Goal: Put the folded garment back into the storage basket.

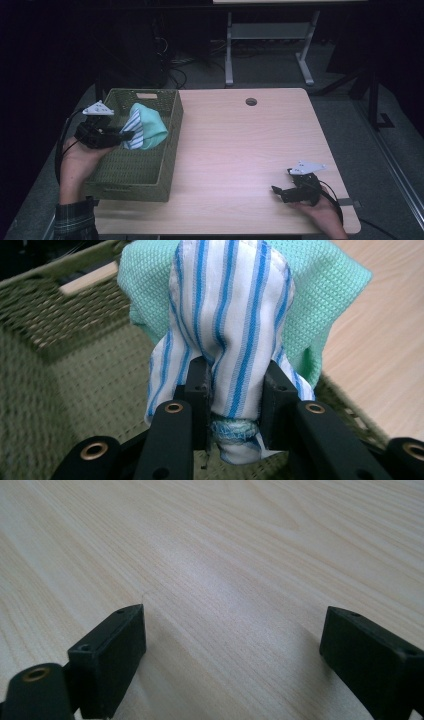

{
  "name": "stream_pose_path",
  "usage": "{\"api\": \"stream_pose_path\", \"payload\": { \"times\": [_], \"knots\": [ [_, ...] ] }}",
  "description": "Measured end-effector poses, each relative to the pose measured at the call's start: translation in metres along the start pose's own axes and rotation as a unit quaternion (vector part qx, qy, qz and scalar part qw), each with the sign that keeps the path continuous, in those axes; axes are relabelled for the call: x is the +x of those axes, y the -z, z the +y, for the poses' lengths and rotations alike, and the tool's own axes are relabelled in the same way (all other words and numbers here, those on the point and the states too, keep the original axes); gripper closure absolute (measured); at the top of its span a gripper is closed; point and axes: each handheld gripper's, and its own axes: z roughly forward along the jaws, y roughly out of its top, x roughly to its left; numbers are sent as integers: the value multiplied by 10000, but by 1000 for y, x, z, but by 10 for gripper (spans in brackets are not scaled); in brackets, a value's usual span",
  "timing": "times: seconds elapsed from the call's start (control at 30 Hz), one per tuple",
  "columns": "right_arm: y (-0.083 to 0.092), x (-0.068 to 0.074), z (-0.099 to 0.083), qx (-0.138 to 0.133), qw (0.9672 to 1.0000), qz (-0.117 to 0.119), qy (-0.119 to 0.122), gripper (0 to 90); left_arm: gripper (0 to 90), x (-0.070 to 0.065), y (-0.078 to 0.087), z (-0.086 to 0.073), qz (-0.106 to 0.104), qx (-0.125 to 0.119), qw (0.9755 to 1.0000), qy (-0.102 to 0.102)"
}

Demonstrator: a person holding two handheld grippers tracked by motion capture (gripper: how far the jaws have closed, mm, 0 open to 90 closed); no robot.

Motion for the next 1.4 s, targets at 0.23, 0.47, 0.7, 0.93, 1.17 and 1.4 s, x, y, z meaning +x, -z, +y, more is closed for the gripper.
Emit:
{"api": "stream_pose_path", "payload": {
  "times": [0.23,0.47,0.7,0.93,1.17,1.4],
  "knots": [
    [0,0,0,0,10000,-2,2,106,700,9,-8,-7,104,130,9998,138],
    [0,0,0,2,10000,-1,2,107,700,12,-18,-11,237,362,9989,166],
    [0,0,0,3,10000,-3,5,107,698,17,-34,-15,401,643,9969,203],
    [0,0,0,4,10000,-3,6,106,697,23,-53,-22,406,918,9946,260],
    [0,0,0,5,10000,-2,5,106,694,27,-71,-29,414,1202,9915,277],
    [0,0,0,5,10000,-2,5,106,691,31,-87,-36,361,1461,9881,326]
  ]
}}
